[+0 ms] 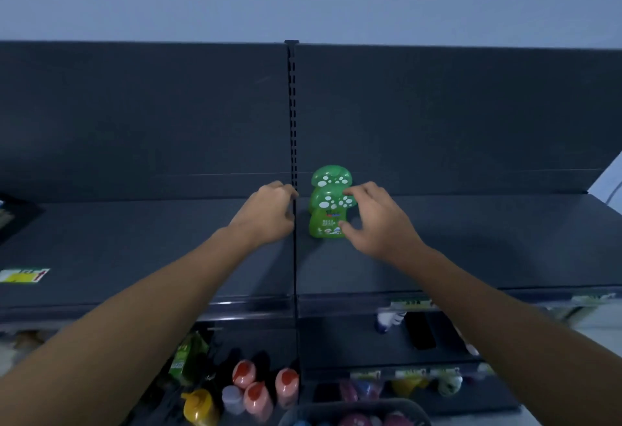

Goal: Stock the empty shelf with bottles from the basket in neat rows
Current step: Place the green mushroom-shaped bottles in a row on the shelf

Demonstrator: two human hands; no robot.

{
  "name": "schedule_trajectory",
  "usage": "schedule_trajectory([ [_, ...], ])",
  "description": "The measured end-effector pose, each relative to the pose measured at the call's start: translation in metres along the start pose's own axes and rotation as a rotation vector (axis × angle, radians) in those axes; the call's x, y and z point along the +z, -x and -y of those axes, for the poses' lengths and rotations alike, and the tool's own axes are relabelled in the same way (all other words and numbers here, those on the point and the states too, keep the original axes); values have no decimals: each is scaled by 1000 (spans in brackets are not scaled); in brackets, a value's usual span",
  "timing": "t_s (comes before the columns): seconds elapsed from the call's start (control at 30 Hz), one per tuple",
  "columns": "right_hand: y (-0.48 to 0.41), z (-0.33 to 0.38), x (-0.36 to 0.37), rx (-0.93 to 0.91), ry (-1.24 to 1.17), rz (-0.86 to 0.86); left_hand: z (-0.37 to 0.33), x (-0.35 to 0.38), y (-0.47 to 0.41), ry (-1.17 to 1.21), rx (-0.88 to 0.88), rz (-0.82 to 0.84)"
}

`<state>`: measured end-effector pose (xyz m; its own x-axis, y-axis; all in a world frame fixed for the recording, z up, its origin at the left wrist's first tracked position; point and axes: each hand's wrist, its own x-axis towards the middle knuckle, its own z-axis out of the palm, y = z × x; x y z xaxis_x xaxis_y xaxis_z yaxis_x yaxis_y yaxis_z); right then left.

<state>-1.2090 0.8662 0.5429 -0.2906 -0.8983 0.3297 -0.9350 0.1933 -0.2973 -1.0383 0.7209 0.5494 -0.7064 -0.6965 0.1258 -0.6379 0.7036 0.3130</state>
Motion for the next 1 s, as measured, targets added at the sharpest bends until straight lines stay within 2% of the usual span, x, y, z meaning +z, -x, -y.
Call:
schedule_trajectory([
  [0.23, 89, 2, 7, -48, 7, 69, -25, 26, 103, 6, -69, 8],
  [0.4, 153, -4, 37, -65, -38, 192, -36, 72, 162, 50, -95, 74],
  [0.63, 213, -17, 114, 18, -119, 460, -15, 171, 215, 39, -164, 372],
  [0.77, 246, -30, 177, 44, -96, 646, 8, 240, 234, 30, -207, 557],
  [0.9, 275, -44, 243, 80, -88, 812, 20, 307, 256, 24, -169, 747],
  [1.0, 284, -52, 287, 71, -113, 907, 22, 346, 271, -13, -242, 862],
])
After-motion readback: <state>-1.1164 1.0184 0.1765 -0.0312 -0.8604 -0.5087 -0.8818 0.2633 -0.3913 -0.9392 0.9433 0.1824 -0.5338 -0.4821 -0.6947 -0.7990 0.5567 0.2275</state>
